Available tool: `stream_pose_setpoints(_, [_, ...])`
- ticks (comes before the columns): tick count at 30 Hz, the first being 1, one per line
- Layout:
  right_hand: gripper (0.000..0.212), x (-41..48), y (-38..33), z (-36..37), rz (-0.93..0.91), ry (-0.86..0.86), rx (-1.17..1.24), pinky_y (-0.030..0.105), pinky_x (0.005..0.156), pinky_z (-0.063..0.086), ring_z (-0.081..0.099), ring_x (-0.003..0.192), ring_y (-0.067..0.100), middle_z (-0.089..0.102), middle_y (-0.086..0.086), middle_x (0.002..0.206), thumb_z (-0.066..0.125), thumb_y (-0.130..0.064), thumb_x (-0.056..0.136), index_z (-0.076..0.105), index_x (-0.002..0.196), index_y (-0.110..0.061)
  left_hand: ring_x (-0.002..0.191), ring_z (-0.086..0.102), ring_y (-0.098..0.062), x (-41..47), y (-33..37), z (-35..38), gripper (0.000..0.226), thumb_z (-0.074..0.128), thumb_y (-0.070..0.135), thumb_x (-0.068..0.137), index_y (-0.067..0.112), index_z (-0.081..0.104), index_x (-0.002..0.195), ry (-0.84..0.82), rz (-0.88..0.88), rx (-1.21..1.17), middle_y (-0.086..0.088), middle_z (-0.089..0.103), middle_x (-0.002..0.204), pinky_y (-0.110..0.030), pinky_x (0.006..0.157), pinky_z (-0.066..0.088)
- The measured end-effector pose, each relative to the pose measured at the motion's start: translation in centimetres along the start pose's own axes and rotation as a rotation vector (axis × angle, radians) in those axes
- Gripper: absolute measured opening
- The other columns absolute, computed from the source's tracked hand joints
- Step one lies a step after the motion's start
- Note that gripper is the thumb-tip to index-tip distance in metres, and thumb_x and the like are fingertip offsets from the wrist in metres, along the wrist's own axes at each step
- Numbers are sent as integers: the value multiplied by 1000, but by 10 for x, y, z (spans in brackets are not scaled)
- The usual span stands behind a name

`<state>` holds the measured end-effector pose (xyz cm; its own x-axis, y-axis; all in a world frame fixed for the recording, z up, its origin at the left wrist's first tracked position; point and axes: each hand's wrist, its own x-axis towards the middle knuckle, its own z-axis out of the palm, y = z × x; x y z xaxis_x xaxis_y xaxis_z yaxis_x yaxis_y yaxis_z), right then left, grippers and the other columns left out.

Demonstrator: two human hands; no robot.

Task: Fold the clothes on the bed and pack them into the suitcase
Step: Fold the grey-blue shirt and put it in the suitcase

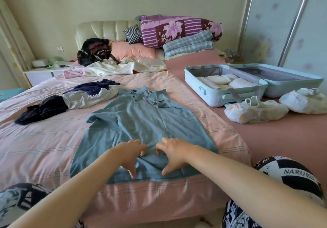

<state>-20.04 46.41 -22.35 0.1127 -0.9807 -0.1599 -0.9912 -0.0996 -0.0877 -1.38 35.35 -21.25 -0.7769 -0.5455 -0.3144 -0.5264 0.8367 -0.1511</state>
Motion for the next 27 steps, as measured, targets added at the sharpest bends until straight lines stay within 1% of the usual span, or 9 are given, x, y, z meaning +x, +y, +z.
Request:
stream_pose_setpoints(3, [71,23,-38,3,-65,38,-24,40,83,50,56,97,23,45,-2,115,77,-66,69,44,119,-30,118,36,-17,-23,-31,19,99,90,51,54,26,31,130,-2,-77,108,6,30,125,-34,95,47])
stream_pose_setpoints(5, [74,41,-65,4,-80,63,-80,40,86,48,57,101,25,46,1,117,75,-70,68,45,120,-27,119,37,-19,-37,-51,35,99,89,44,58,24,26,132,22,-150,110,4,29,126,-32,95,47])
stream_pose_setpoints(9, [63,70,-108,5,-77,100,-213,41,88,48,57,107,29,48,7,121,75,-55,78,51,122,-18,105,56,-18,-60,-75,47,34,64,11,80,25,52,109,122,-160,-156,12,44,102,-28,85,47])
stream_pose_setpoints(12, [28,83,-116,-4,-39,40,-121,35,78,50,64,102,29,62,4,113,70,-38,87,68,108,-20,89,63,-10,-69,-89,40,25,61,6,83,25,72,93,98,-180,-276,17,58,84,-17,74,46])
stream_pose_setpoints(16, [18,88,-117,-17,-62,-210,195,29,68,54,66,78,14,68,-8,81,80,-39,82,69,74,-26,65,63,-3,-82,-102,29,16,79,12,77,25,75,87,-186,-152,-451,12,68,69,-9,62,48])
stream_pose_setpoints(19, [12,87,-119,-23,-98,-376,257,24,62,51,65,72,11,69,-9,75,79,-35,83,75,82,-24,63,67,-7,-84,-101,29,21,75,9,82,21,71,98,-387,-173,-579,3,73,73,-22,72,57])
stream_pose_setpoints(21, [17,92,-117,-28,-84,-358,287,23,63,50,67,76,13,71,-9,78,72,-34,88,77,96,-20,68,70,-8,-78,-102,23,19,73,18,85,22,71,103,-310,-180,-570,6,75,76,-25,78,58])
stream_pose_setpoints(24, [26,112,-109,-39,-48,-42,222,28,82,51,67,100,19,74,0,107,64,-36,93,75,109,-19,74,69,-7,-63,-109,4,11,66,27,88,29,71,97,20,-190,-531,10,72,81,-18,70,51])
stream_pose_setpoints(27, [21,132,-86,-58,28,133,294,28,87,51,66,103,18,72,-3,111,60,-31,93,75,106,-26,85,64,-11,-34,-118,-17,18,61,28,92,27,70,108,152,-211,-508,11,66,93,-22,76,46])
